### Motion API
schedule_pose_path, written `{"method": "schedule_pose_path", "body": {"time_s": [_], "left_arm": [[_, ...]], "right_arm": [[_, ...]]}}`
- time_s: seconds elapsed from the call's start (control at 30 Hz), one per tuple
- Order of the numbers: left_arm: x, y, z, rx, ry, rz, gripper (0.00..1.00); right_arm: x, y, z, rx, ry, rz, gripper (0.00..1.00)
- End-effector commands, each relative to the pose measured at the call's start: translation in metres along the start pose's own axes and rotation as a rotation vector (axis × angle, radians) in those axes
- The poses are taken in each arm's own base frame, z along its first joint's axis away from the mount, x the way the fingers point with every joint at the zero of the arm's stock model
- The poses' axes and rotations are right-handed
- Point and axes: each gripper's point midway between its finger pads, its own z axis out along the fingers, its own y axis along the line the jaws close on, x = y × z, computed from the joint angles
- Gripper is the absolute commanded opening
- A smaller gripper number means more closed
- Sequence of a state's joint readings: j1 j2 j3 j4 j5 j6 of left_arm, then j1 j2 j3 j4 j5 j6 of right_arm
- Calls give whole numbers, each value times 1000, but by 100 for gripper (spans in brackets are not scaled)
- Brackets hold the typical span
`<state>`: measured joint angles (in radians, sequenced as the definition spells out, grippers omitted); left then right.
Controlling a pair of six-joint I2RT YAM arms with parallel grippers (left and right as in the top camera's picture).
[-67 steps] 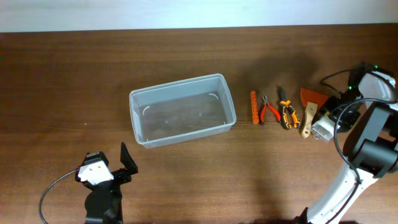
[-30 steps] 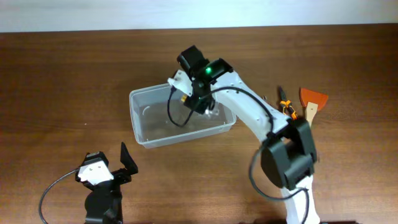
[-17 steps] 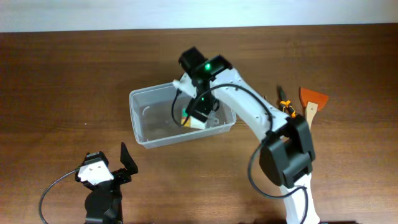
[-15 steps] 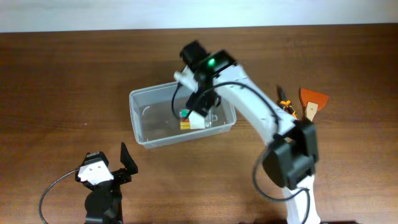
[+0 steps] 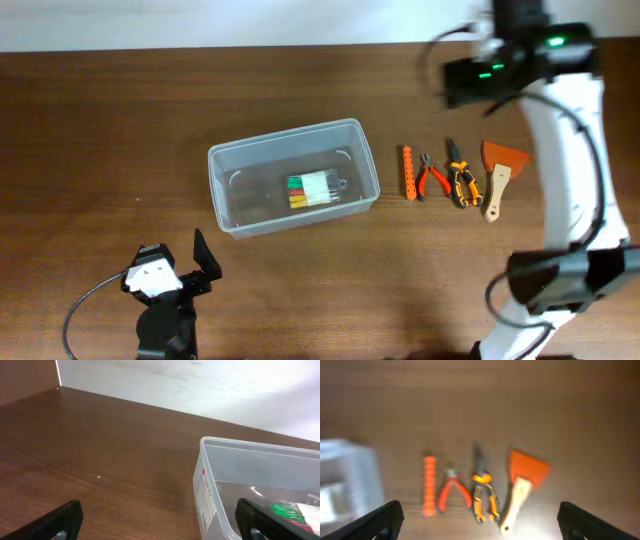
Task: Pack container
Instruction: 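Move right gripper to the orange scraper and grasp its handle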
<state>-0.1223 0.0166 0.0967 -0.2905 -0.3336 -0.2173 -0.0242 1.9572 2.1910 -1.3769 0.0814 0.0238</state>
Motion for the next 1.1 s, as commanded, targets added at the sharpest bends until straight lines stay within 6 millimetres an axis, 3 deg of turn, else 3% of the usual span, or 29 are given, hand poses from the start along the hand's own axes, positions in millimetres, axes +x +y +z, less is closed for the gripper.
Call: {"method": "schedule_pose_path", "body": {"time_s": [0.0,0.13,0.27,0.33,0.73,1.07], "left_arm": [[1,0,0,1,0,10,99],[1,0,0,1,0,10,99],[1,0,0,1,0,10,99],[1,0,0,0,0,10,99],[1,0,0,1,0,10,99],[1,0,0,1,0,10,99]], "right_arm": [[26,-37,48,-63,152,264,99],[59,-55,90,-87,293,338,99],[93,-73,140,23,389,330,99],[101,-73,154,32,404,327,99],[127,-75,203,68,377,322,98],[149,-71,224,75,380,385,99]]}}
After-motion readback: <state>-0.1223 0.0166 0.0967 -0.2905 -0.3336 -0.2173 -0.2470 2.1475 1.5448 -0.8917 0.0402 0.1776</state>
